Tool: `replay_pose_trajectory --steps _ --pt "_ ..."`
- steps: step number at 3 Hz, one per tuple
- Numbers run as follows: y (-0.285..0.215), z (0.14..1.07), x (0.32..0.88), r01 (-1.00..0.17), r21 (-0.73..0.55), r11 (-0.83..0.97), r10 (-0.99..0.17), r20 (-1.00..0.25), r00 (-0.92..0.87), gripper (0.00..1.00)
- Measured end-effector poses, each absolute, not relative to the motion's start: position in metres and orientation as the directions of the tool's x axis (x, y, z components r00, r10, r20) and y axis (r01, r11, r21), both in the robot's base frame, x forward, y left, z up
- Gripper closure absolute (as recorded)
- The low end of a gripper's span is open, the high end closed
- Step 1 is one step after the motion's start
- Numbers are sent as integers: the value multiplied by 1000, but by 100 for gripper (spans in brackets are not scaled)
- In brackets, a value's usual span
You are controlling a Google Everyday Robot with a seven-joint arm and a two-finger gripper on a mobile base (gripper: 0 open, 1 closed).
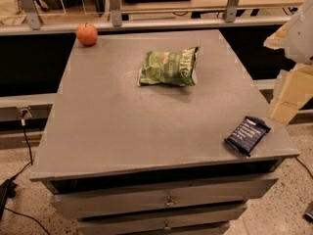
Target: Move rxbar blueberry near apple
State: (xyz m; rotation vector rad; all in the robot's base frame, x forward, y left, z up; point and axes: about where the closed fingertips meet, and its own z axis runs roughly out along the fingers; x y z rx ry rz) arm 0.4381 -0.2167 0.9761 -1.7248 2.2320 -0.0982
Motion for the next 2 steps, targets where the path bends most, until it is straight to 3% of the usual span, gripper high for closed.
replay_pose_trajectory --steps 2 --pt "-225 969 453 -945 -252 207 -972 -163 -170 0"
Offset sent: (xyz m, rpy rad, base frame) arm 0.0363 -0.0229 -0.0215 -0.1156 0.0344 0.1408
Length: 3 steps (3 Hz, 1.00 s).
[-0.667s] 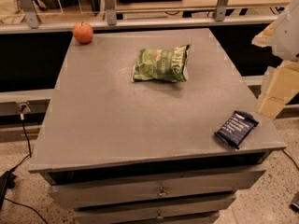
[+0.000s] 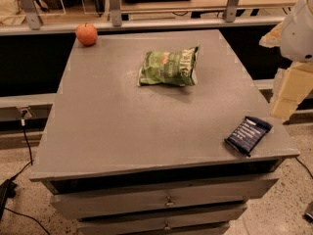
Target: Move rxbar blueberry near apple
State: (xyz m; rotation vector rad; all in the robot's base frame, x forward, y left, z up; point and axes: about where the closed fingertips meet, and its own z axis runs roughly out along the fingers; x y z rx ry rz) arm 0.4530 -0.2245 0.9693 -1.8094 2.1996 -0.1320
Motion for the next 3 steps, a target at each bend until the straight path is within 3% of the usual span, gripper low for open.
replay_pose_trajectory --steps 2,3 --pt "-260 934 493 -981 -144 -128 -981 -129 147 0" --pt "-258 936 500 -959 -196 -203 -969 -100 226 0"
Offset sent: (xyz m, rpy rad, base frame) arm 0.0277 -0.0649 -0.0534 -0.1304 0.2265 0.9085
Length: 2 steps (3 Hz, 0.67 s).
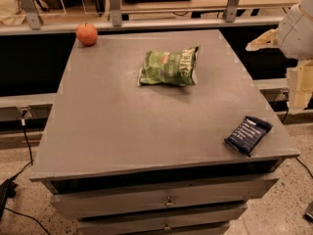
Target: Move rxbar blueberry near apple
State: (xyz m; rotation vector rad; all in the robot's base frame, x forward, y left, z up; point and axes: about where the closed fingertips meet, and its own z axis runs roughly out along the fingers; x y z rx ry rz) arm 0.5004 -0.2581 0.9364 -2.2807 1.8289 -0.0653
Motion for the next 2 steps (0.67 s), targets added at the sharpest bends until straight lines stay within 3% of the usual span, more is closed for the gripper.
replay_pose_trajectory --steps 2 --pt "-276 881 489 -907 -193 -375 -923 -13 385 0"
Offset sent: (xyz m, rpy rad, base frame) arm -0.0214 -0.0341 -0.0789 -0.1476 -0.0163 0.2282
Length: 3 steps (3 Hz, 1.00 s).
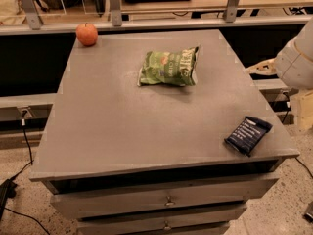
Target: Move rxbar blueberry near apple
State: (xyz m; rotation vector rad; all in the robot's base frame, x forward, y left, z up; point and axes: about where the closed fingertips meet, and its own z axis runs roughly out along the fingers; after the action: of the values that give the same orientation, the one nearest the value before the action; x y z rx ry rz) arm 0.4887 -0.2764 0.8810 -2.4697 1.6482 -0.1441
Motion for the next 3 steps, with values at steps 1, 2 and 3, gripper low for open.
replay_pose_trajectory --steps 1,2,3 --pt "-280 865 483 -874 -155 -461 -885 11 465 0" --pt "-269 854 473 -815 -115 -568 -822 20 570 0" --pt "-247 840 460 -738 -72 -671 -740 8 673 0"
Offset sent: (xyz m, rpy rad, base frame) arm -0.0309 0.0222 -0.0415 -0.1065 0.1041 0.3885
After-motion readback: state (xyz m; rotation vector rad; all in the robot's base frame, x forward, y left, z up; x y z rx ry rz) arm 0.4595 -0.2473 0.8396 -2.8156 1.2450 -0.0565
